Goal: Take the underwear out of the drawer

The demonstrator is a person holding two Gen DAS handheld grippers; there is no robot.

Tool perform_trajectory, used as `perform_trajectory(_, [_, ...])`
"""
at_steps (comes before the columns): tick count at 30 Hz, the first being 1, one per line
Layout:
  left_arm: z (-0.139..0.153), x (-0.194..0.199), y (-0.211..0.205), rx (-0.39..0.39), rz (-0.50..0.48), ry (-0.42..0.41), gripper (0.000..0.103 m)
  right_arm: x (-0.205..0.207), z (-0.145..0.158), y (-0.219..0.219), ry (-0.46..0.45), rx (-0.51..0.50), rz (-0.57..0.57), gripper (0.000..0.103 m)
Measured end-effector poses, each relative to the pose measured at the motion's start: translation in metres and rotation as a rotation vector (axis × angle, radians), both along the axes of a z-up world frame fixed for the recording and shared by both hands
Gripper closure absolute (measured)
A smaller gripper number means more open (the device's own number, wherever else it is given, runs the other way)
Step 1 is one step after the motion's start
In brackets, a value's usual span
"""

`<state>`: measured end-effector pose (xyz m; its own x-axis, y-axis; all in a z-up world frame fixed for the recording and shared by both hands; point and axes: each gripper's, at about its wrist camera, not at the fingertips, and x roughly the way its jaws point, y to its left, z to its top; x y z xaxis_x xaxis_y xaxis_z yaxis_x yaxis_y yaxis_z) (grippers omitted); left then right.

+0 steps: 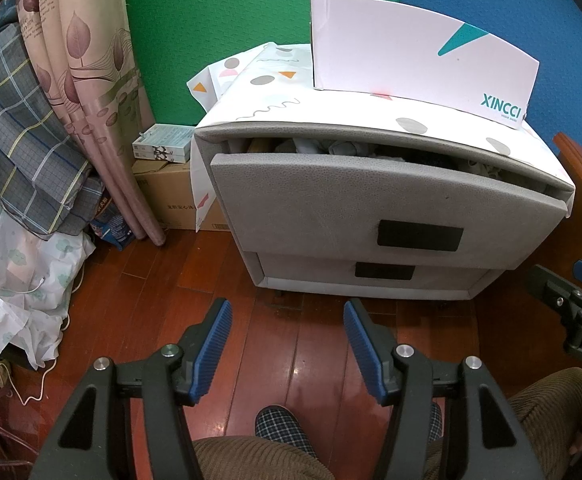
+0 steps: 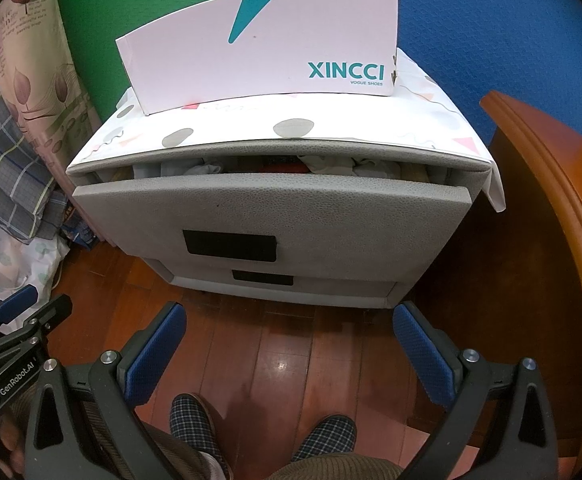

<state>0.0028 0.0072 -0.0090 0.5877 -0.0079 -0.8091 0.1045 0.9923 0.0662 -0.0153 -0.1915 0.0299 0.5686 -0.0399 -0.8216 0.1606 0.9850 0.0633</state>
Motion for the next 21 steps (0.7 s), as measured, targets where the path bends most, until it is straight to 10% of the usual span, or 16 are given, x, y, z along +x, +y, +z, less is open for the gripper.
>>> perform_trajectory(12, [0.001,0.001,0.006,-0.035,0.005,0.013,0.043,-0.001,0.0,-0.001,-0.003,0.008,-0.001,0.001])
perform_trajectory(21, [0.004,0.023,0.038,-0.292,0.034,0.113,0.043,-0.002,0.0,-0.005,-0.008,0.035,-0.014,0.001])
